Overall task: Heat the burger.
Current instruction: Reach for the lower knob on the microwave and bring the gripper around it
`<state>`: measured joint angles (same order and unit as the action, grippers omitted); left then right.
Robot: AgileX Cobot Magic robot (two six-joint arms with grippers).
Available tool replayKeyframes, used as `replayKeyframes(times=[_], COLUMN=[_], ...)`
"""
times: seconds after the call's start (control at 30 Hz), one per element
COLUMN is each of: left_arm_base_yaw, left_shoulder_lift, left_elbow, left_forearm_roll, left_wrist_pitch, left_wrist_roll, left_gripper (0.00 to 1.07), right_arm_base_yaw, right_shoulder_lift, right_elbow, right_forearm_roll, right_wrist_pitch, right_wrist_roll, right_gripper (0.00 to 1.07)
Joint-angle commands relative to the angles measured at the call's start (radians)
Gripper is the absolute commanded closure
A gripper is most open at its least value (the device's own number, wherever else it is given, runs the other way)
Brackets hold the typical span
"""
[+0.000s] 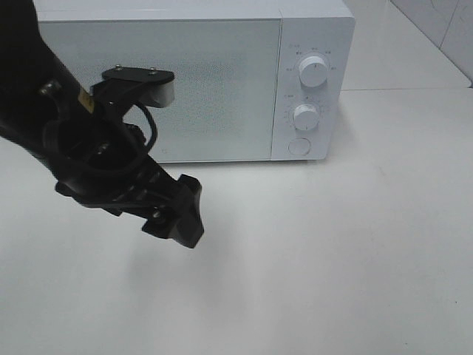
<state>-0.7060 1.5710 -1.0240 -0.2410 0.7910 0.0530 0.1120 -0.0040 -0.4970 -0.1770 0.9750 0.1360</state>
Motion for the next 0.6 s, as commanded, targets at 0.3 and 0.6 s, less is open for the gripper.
replayKeyframes(times=[0.3, 0.6], left_arm_base_yaw=[0.295, 0.526], left_shoulder_lift=[-0.082, -0.162], left_elbow=[0.001, 0.114], left_forearm_roll=[0.041, 0.099], left_wrist_pitch=[0.161, 0.272], left_wrist_roll=[0.0, 0.013], left_gripper=[0.09, 0.09], right_arm_base_yaw=[-0.005, -0.005], right_shoulder_lift=[-0.026, -0.026], right_elbow=[0.001, 0.001], right_forearm_roll=[0.0, 0.0], right_wrist_pitch=[-0.012, -0.012], right_wrist_roll=[-0.008, -0.008], right_gripper=[0.41, 0.41])
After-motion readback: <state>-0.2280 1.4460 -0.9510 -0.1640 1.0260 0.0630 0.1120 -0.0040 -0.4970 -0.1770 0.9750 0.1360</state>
